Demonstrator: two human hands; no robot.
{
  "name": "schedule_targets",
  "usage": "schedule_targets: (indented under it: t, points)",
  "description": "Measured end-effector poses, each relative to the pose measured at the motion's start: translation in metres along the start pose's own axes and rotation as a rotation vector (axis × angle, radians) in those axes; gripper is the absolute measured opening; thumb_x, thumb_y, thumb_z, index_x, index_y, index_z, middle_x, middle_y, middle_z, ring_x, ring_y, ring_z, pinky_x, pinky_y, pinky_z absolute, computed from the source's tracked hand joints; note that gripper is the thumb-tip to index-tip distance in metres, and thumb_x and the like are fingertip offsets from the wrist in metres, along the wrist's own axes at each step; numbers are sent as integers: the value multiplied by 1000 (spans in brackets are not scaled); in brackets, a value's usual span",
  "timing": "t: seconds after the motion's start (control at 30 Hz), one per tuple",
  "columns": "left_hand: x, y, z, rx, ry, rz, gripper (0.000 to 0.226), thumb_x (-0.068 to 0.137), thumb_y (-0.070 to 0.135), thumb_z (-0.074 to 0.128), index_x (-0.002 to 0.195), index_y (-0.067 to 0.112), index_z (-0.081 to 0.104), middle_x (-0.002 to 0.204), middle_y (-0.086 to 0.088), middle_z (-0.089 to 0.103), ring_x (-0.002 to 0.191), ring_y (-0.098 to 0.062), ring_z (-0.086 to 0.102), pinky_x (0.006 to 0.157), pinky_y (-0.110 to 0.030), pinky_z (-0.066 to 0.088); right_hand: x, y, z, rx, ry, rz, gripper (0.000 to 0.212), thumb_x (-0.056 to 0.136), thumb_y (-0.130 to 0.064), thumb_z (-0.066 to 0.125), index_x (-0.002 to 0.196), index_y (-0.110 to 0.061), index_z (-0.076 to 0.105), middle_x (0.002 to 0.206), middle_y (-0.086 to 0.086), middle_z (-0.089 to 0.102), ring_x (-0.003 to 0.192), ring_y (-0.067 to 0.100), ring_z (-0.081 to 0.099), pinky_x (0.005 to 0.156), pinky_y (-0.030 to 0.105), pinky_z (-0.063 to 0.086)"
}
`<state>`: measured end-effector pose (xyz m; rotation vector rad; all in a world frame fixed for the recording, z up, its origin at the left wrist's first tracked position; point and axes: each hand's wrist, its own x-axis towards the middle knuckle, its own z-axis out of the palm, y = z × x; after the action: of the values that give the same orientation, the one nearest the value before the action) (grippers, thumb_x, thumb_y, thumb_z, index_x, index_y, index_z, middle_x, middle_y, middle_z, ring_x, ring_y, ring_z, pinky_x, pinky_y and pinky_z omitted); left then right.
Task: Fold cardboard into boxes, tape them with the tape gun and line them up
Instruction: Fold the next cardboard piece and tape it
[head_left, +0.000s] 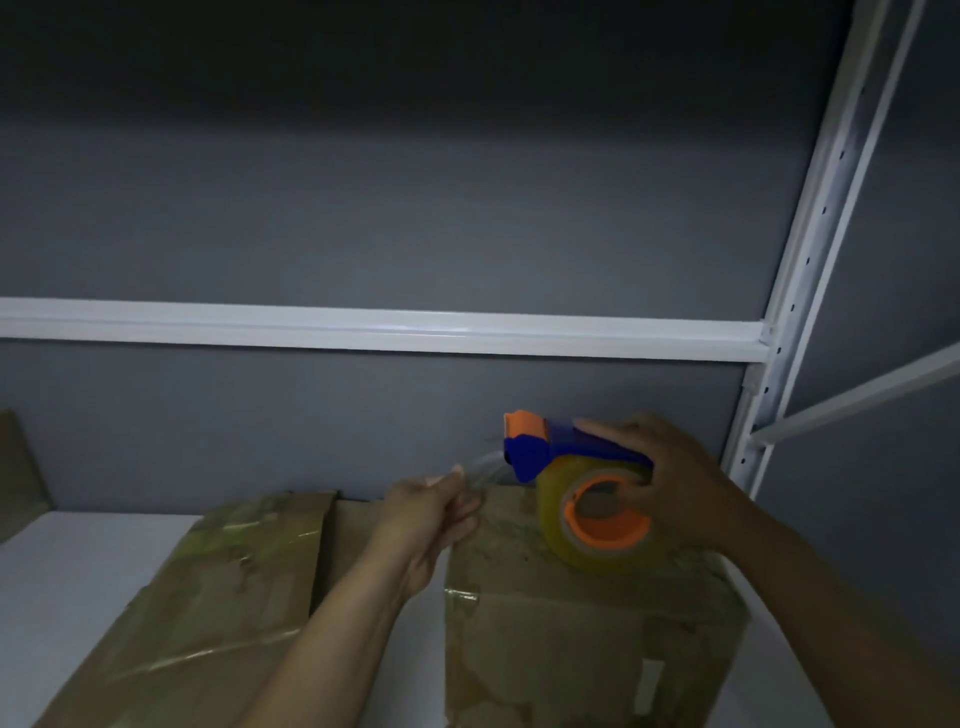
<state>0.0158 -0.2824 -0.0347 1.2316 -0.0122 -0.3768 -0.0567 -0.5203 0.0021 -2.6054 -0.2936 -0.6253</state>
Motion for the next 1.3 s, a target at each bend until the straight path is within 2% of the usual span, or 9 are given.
schedule_targets:
  t: [0.2,0.3,0.43,0.53,0.63,0.9,1.1,1.23,1.3]
  points:
    - [-1,-8,-6,36,82,78,33,95,4,56,62,6,53,60,-7,59,71,-19,61,80,-32,54,21,-4,-9,-322,-102,-170,63,80,-23,71,135,-41,45,96,3,47,83,19,48,70,33,46]
    - [2,-12,-6,-29,109,58,23,92,-1,58,70,5,57,54,-4,57,71,-20,62,83,-35,56,19,-2,0,-436,-149,-230,65,75,-10,74,133,-33,53,89,4,47,72,18,46,56,30,40]
    - [2,-9,-13,32,166,103,23,89,-4,58,69,7,56,55,-7,51,62,-18,54,61,-25,58,18,-20,-4,-611,-294,-122,61,87,-49,56,142,-51,30,105,-3,40,84,11,38,64,24,30]
    - [0,-10,-19,184,222,188,21,86,-5,59,69,7,58,60,-8,54,58,-18,52,50,-22,46,19,-31,-4,-630,-346,-85,77,69,-82,28,141,-54,28,103,-10,35,85,7,38,65,21,30]
    - [7,-20,-26,132,222,91,20,86,-6,56,70,5,59,58,-11,51,61,-22,53,52,-26,49,20,-37,3,-597,-327,-96,85,64,-85,11,138,-51,37,109,-10,44,87,5,39,64,18,28]
    - [18,-40,-37,168,183,7,19,89,4,59,70,3,60,60,-12,56,49,-15,53,40,-18,43,27,-47,13,-551,-317,-93,53,84,-69,46,132,-49,48,107,-11,48,90,4,40,69,20,32]
    - [24,-59,-56,416,-36,-273,63,83,64,59,98,3,62,65,-6,63,56,-13,60,56,-25,54,31,-49,17,-530,-325,-93,55,80,-74,48,128,-48,53,98,-15,43,85,3,38,62,8,22]
    - [10,-57,-50,595,87,195,57,79,67,40,104,20,60,99,6,65,88,-7,61,80,-28,52,32,-49,17,-516,-338,-86,51,81,-70,48,128,-49,52,98,-15,41,86,3,39,63,8,22]
    - [-3,-48,-42,574,-142,332,60,84,64,36,137,37,39,130,22,43,116,5,45,91,-14,36,33,-48,17,-524,-340,-90,51,82,-70,47,129,-49,52,100,-14,44,87,5,42,65,15,29]
